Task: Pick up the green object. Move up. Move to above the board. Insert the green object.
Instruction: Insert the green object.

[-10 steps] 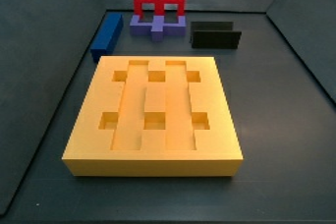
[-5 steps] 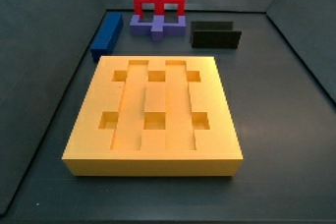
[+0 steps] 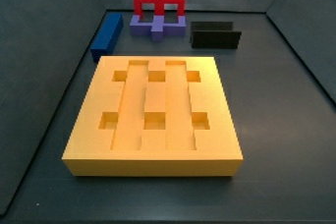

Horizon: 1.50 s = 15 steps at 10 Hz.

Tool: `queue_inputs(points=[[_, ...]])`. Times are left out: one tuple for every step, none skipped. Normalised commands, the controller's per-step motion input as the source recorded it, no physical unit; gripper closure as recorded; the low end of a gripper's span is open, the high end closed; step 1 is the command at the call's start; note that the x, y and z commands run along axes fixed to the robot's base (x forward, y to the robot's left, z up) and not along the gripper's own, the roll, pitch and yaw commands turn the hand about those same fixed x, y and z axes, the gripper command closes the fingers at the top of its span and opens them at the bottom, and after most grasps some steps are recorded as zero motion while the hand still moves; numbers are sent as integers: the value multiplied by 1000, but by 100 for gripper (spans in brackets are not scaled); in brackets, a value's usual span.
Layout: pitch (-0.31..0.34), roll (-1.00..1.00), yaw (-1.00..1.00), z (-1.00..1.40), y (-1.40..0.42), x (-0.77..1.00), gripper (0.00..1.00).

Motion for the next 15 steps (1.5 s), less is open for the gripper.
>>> queue_inputs(points=[[0, 0, -6, 0, 0, 20, 100], [0, 0, 0, -57, -40, 103, 100], [-46, -63, -43, -271, -26, 11, 100], [-107, -156, 0, -509, -97, 0, 100], [-123, -217, 51, -591, -149, 0, 100], [-44, -146, 346, -791, -117, 80, 100], [-30, -99, 291, -886, -197, 0, 100], [-23, -3, 231, -1000, -386, 0, 100], [-4, 0, 257, -1000, -480, -117, 100], [-110, 0, 0, -906, -740, -257, 100], [-190, -86, -583, -814, -309, -346, 100], [-233, -137, -483, -680, -31, -537, 100], [-224, -136, -274, -700, 0, -509, 100], [-246, -171, -131, -626, 100, -520, 100], [-270, -180, 37, -460, 0, -383, 100]])
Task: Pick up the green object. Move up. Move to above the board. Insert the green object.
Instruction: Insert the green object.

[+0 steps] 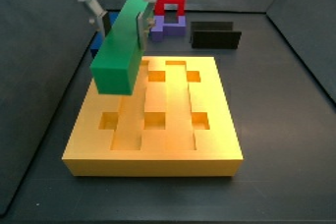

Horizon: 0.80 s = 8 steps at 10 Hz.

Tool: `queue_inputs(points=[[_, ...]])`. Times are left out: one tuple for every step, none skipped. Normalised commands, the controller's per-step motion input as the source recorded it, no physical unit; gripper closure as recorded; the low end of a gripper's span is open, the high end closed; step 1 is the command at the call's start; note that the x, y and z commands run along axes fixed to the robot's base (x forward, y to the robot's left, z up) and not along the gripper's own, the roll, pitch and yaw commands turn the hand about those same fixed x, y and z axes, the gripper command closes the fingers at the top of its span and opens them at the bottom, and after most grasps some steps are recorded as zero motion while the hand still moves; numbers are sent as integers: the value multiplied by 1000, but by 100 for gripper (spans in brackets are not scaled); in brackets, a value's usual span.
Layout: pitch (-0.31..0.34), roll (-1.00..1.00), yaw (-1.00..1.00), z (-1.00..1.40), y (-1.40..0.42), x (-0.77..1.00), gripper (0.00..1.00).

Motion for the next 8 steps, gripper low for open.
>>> queue_inputs(points=[[-220, -177, 377, -466, -31, -40, 100], [-186, -133, 394, -586, -157, 0, 100], [-167, 0, 366, -580, -266, 129, 100], [-103, 260, 303, -657, -477, 286, 100], [0, 369, 57, -529, -374, 423, 100], [3, 427, 0, -494, -197, 243, 100], [0, 419, 0, -517, -157, 0, 100], [0, 339, 0, -534, -120, 14, 100]])
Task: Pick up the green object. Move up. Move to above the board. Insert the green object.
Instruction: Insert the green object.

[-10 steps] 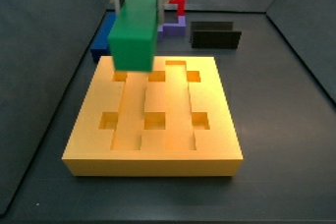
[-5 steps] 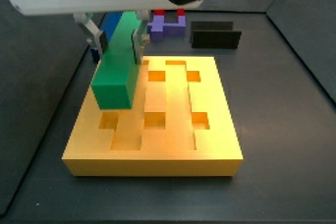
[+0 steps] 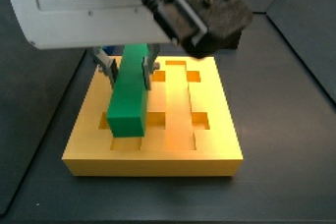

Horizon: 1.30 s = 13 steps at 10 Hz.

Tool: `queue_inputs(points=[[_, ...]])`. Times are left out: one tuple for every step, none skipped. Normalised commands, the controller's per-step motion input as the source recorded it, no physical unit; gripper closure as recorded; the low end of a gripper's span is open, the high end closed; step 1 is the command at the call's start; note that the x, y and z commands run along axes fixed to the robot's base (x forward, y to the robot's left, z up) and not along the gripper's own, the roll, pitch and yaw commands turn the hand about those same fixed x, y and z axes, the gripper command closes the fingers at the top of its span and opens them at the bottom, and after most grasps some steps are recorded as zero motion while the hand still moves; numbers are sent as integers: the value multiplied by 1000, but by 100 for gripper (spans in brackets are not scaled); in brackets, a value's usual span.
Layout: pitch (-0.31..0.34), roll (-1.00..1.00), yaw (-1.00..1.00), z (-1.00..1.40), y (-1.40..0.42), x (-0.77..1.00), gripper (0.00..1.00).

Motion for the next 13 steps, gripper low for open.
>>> queue_inputs(points=[[-60, 229, 11, -546, 0, -46, 100], [-109, 134, 69, -457, 0, -146, 100], [-56, 137, 71, -391, 0, -20, 100], [-7, 159, 37, -360, 0, 0, 100], [0, 227, 0, -314, 0, 0, 100], [0, 187, 0, -251, 0, 0, 100], [0, 191, 0, -240, 0, 0, 100], [0, 173, 0, -220, 0, 0, 100], [0, 187, 0, -257, 0, 0, 100], [20, 251, 43, -294, -23, 174, 100], [20, 291, 129, -283, 0, 191, 100], [17, 270, 71, -277, 0, 140, 100], [9, 210, 0, -234, 0, 14, 100]])
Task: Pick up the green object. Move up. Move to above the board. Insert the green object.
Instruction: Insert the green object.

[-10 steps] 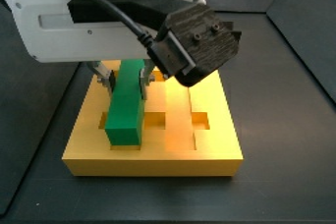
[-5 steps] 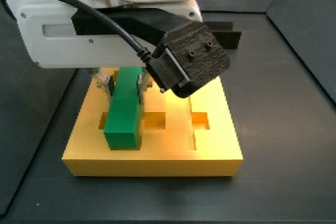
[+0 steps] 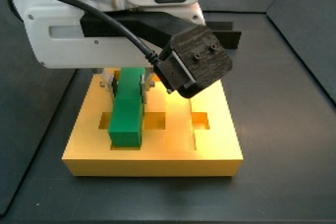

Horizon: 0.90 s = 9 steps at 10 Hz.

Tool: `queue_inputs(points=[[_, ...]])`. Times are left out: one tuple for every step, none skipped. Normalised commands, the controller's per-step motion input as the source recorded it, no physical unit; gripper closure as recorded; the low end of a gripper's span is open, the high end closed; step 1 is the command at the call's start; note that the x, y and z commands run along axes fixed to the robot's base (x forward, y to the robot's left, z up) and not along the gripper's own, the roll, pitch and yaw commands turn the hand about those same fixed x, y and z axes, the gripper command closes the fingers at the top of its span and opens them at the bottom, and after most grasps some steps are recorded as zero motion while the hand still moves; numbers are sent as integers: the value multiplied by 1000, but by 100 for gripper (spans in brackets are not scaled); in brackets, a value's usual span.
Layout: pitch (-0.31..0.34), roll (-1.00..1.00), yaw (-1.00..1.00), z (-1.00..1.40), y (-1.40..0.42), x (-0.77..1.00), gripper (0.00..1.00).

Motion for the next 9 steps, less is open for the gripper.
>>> queue_inputs(points=[[0, 129, -20, -214, -57, 0, 100], [0, 99, -29, -183, -280, 29, 100], [0, 69, -29, -149, -331, 0, 100], [0, 74, 0, -214, -354, 0, 100], [0, 53, -46, -394, -117, 49, 100], [3, 26, -160, -414, 0, 237, 100], [-7, 13, -123, -474, 0, 40, 100], [-17, 29, -63, -434, 0, 0, 100], [0, 0, 0, 0, 0, 0, 100]])
